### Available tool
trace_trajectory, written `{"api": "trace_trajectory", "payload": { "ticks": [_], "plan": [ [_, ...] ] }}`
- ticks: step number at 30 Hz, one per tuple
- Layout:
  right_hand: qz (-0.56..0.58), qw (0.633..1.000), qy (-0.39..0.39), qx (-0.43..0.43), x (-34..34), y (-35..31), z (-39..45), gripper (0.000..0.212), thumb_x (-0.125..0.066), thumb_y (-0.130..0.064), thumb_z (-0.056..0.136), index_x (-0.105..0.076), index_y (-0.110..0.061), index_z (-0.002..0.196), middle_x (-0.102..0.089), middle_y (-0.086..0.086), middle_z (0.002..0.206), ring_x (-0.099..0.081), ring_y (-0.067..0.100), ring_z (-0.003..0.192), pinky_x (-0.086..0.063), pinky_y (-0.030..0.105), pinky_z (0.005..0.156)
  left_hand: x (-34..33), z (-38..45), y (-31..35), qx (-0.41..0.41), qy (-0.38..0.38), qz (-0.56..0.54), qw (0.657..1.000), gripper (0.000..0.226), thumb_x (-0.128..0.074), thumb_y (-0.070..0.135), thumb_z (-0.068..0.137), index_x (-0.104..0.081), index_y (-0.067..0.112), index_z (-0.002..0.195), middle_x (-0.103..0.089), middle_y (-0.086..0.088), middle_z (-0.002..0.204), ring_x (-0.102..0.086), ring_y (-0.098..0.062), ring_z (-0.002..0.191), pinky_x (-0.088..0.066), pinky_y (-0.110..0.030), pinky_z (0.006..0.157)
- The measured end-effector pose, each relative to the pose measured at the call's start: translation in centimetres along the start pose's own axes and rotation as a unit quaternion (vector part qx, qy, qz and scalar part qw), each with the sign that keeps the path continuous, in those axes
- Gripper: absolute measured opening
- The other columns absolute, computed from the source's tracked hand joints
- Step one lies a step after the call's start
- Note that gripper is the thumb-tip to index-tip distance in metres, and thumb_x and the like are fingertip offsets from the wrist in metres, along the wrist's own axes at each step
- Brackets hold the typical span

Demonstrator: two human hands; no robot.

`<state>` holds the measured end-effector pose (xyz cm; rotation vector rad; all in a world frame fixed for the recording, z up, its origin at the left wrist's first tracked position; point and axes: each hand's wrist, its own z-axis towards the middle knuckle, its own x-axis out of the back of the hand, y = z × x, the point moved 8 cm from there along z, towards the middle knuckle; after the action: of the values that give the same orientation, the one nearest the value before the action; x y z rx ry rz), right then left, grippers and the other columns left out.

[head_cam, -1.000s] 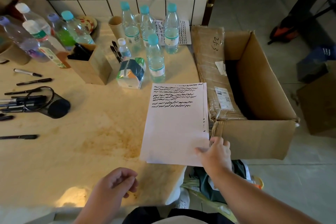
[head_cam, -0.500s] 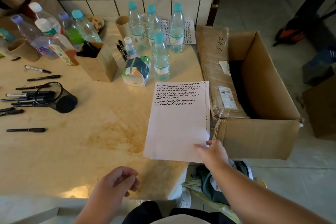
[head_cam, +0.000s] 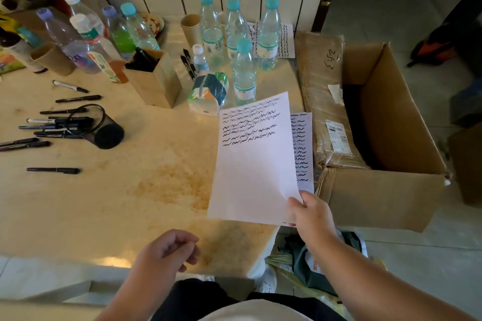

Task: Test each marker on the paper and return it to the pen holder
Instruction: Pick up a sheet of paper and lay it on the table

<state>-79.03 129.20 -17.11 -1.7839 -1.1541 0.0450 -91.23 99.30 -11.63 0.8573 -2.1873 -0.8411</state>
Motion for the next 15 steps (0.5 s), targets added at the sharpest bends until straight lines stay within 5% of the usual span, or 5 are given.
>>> {"api": "trace_trajectory", "payload": {
  "ticks": [5,12,15],
  "plan": [
    [0.050,0.999,-0.011,0.003,-2.0,-1.0,-1.4,0.014,-0.059,-0.028,0.096,-0.072,-0.025,0.091,-0.075,-0.001,0.091,-0.071,0.023,0.087,-0.062,0.046,0.079,2.7,1.1,-0.5,0.010,-0.012,-0.015,1.000,0.019,-0.056,-0.004,0.094,-0.071,0.005,0.089,-0.075,-0.012,0.078,-0.071,-0.027,0.074,-0.050,-0.039,0.069],
    [0.036,0.999,-0.001,0.013,-8.8,-4.6,-2.2,0.018,-0.064,-0.022,0.093,-0.068,-0.008,0.083,-0.069,0.019,0.077,-0.058,0.023,0.066,-0.041,0.031,0.060,9.7,5.0,-1.4,-0.002,-0.040,-0.028,0.999,0.019,-0.058,-0.004,0.092,-0.073,0.006,0.087,-0.075,-0.014,0.078,-0.070,-0.024,0.070,-0.048,-0.037,0.067],
    [0.015,1.000,0.003,-0.006,-13.0,-5.4,-2.8,0.020,-0.065,-0.018,0.092,-0.061,-0.005,0.077,-0.057,0.012,0.061,-0.048,0.024,0.057,-0.035,0.031,0.057,14.2,6.9,-2.6,-0.005,-0.045,-0.030,0.999,0.017,-0.058,-0.007,0.091,-0.071,0.004,0.087,-0.075,-0.014,0.077,-0.069,-0.022,0.068,-0.047,-0.032,0.063]
  ]
}}
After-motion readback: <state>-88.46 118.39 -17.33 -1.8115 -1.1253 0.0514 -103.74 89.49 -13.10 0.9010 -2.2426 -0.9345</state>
